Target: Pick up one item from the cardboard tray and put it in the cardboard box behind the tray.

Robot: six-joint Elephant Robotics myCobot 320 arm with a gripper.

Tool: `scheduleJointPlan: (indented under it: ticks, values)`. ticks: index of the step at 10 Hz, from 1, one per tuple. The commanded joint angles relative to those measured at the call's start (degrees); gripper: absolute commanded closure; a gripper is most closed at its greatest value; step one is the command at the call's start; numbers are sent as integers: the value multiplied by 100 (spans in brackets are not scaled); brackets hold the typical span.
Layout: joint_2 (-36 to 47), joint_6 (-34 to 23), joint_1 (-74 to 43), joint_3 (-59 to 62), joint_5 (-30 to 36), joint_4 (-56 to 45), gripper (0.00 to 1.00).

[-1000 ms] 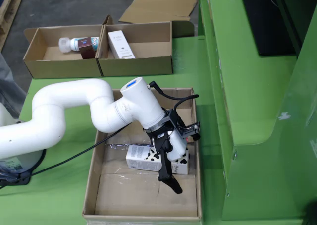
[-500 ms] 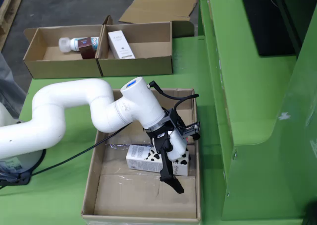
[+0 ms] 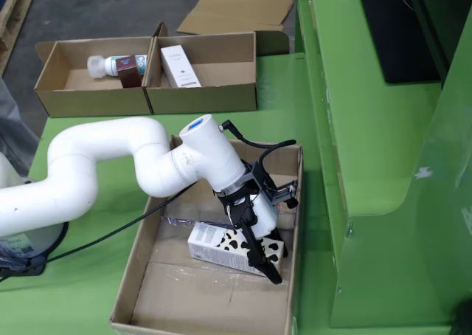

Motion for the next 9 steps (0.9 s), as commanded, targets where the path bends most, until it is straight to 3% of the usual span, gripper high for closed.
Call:
scheduleJointPlan:
  ticks: [1,3,9]
  values:
    - [139,-31,-49,149,-102,65,80]
    - [139,-31,-49,149,-102,65,100]
    - [139,-32,-49,149,-102,65,100]
